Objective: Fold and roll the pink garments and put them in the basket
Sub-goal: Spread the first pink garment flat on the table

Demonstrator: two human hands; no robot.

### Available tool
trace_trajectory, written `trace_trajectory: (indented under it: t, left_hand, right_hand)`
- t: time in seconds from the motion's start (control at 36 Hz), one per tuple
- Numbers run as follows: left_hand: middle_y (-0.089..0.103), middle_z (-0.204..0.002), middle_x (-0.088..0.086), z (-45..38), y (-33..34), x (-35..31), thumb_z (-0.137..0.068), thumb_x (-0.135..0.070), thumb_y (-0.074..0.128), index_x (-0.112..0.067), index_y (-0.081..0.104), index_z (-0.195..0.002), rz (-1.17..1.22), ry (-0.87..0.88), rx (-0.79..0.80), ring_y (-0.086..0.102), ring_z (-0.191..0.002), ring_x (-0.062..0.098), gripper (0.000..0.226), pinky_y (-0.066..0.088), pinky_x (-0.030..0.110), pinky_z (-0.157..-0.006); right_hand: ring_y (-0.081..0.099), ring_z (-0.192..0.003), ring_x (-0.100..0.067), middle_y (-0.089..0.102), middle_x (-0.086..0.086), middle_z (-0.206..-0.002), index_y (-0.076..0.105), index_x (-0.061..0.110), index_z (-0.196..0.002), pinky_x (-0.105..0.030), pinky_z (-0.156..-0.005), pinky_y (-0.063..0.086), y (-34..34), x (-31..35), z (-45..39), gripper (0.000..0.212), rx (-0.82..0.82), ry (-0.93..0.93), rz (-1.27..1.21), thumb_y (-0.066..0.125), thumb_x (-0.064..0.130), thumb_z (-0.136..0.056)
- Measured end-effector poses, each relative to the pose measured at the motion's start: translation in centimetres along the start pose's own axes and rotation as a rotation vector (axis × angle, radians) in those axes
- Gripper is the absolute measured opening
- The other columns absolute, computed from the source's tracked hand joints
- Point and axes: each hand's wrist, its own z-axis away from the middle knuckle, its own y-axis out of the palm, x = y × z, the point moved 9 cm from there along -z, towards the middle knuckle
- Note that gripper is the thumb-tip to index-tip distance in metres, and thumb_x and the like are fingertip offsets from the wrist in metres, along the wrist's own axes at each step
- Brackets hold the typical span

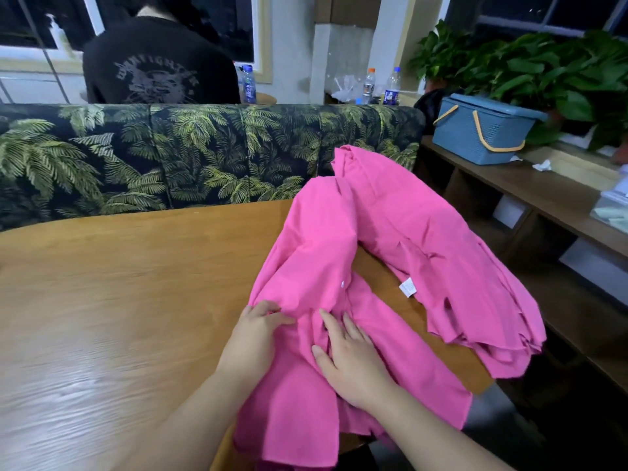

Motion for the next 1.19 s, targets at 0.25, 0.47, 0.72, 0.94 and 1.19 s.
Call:
trace_trajectory:
  t: [0.25, 0.47, 0.72, 0.94, 1.19]
  left_hand:
    - [0.072, -0.100, 0.015, 5.6, -7.4, 10.9, -0.069, 0.012, 0.052, -0.017, 0.078, -0.095, -0.193, -0.179, -0.177, 0.066, -0.083, 0.036, 0.046, 0.033, 0.028, -0.075]
    - [0.070, -0.106, 0.012, 10.5, -12.6, 17.4, -0.081, -0.026, 0.033, -0.016, 0.074, -0.098, -0.218, -0.634, -0.077, 0.061, -0.107, 0.028, 0.046, 0.040, 0.037, -0.096]
    - [0.009, -0.159, 0.000, 7.3, -6.0, 8.4, -0.069, -0.081, 0.047, -0.049, 0.008, -0.148, -0.307, -0.389, 0.232, 0.004, -0.146, 0.031, 0.094, 0.015, 0.059, -0.112]
    - [0.061, -0.110, 0.005, 3.7, -9.0, 12.9, -0.074, -0.006, 0.041, -0.031, 0.069, -0.113, -0.039, -0.283, -0.167, 0.060, -0.097, 0.033, 0.054, 0.051, 0.047, -0.084]
    - [0.058, -0.104, 0.012, 1.4, -19.5, 18.9, -0.080, 0.005, 0.052, -0.022, 0.070, -0.112, 0.003, -0.469, -0.548, 0.057, -0.096, 0.029, 0.046, 0.042, 0.030, -0.082]
  right_hand:
    - [0.002, -0.147, -0.009, 0.004, 0.000, -0.162, 0.004, 0.022, -0.154, -0.020, -0.114, -0.003, 2.7, 6.9, -1.7, 0.069, -0.016, -0.232, -0.042, 0.043, 0.038, -0.099]
    - [-0.006, -0.148, -0.024, 0.002, -0.001, -0.162, 0.014, 0.031, -0.153, -0.041, -0.112, -0.016, 2.7, 6.1, -2.8, 0.092, -0.163, -0.135, 0.132, 0.007, 0.075, -0.073]
    - [0.045, -0.128, -0.025, 0.044, 0.001, -0.145, 0.042, 0.032, -0.142, -0.044, -0.103, 0.037, 2.3, 7.8, -2.8, 0.049, -0.195, -0.177, 0.086, 0.053, 0.032, -0.095]
    - [0.063, -0.093, -0.024, 0.064, 0.002, -0.107, 0.070, 0.025, -0.112, -0.041, -0.081, 0.053, 2.0, 8.5, -6.3, 0.061, -0.305, -0.323, -0.002, 0.071, -0.010, -0.061]
    - [0.052, -0.122, -0.032, 0.059, -0.013, -0.126, 0.057, 0.006, -0.126, -0.040, -0.103, 0.040, -0.2, 5.3, -12.3, 0.057, -0.375, -0.165, -0.024, 0.055, -0.015, -0.073]
